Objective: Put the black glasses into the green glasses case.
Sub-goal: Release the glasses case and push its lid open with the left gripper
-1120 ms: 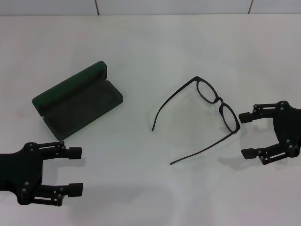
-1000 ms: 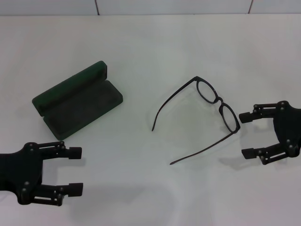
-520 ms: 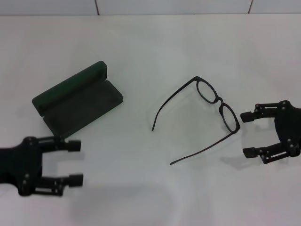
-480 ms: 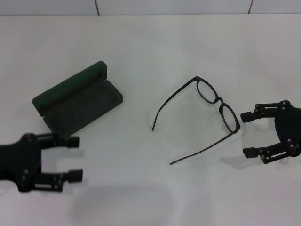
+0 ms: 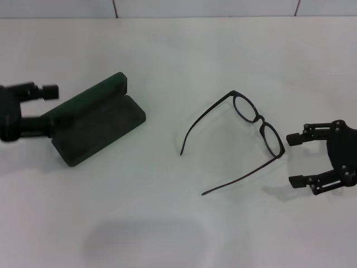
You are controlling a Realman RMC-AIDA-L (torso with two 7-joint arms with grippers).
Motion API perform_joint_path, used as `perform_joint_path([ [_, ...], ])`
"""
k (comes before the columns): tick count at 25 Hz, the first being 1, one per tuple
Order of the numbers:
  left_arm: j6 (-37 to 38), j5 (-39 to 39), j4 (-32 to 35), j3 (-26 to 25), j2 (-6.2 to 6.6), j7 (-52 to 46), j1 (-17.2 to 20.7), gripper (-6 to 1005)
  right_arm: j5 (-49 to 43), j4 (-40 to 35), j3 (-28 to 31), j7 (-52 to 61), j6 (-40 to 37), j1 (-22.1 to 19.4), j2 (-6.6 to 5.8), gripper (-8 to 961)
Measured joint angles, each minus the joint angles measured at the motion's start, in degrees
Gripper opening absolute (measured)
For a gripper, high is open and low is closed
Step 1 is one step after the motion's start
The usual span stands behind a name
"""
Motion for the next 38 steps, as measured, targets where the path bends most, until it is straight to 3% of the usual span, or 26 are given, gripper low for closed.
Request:
perform_joint_path([
  [4,-3.20,6.83,9.93,0.28,-1.70,-7.00,-2.21,858,0.00,0.00,0.00,0.01,0.00,-0.09,0.04,869],
  [8,-5.14,18.31,15.53,0.65,-3.19,-13.56,-7.86,851,-0.01,0.00,0.00,0.03,0.00,-0.10,0.12,869],
  [13,-8.07,34.90,12.89,2.70,-3.39,-20.58,-16.49,833,-0.03,0.00,0.00,0.05,0.00,-0.07,0.22,869],
  [17,-11.89,43.15,8.94,4.96,-3.82,-21.83,-20.07,819,-0.03,0.00,0.00,0.06,0.01,0.32,0.32,869],
  [25,-19.71,45.92,2.59,9.70,-3.76,-21.60,-21.46,791,-0.03,0.00,0.00,0.06,0.17,0.12,0.30,870],
  [36,-20.64,44.11,2.10,11.58,-4.38,-17.12,-20.92,752,-0.03,0.00,0.00,0.06,0.51,-0.01,0.30,870],
  [38,-20.70,44.08,2.06,11.60,-4.44,-16.91,-20.92,663,-0.03,0.00,0.00,0.06,0.54,-0.01,0.30,870],
])
